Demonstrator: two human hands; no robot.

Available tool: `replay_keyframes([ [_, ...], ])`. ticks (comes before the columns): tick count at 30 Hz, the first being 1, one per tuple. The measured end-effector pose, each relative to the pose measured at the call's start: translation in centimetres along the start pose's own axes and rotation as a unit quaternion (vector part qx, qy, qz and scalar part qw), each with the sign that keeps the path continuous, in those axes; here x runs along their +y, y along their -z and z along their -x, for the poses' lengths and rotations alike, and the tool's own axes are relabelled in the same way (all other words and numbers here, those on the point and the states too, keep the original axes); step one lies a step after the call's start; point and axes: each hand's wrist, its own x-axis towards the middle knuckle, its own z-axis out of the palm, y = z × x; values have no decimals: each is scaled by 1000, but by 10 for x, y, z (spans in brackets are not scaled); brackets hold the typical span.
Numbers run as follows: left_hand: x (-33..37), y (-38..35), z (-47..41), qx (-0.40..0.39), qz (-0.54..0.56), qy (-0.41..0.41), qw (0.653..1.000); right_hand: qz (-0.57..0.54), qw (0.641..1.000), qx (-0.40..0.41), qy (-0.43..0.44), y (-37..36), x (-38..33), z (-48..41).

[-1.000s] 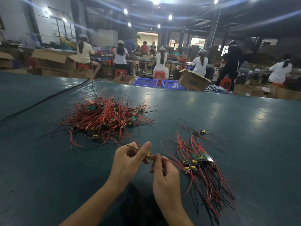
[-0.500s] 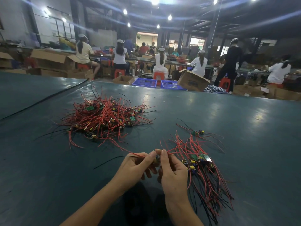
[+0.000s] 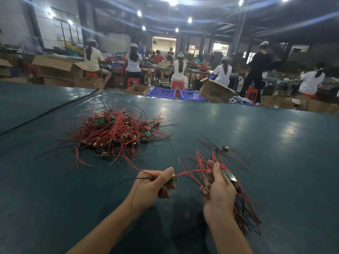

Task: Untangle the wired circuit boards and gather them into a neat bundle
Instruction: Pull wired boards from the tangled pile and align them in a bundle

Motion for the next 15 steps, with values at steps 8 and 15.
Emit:
replay_keyframes([
  [8,-1,-1,0,-3,14,6,1000,169,973,-158,0,-19,27,38],
  [15,2,-1,-1,-34,-19,11,999,43,999,7,-22,-2,0,7],
])
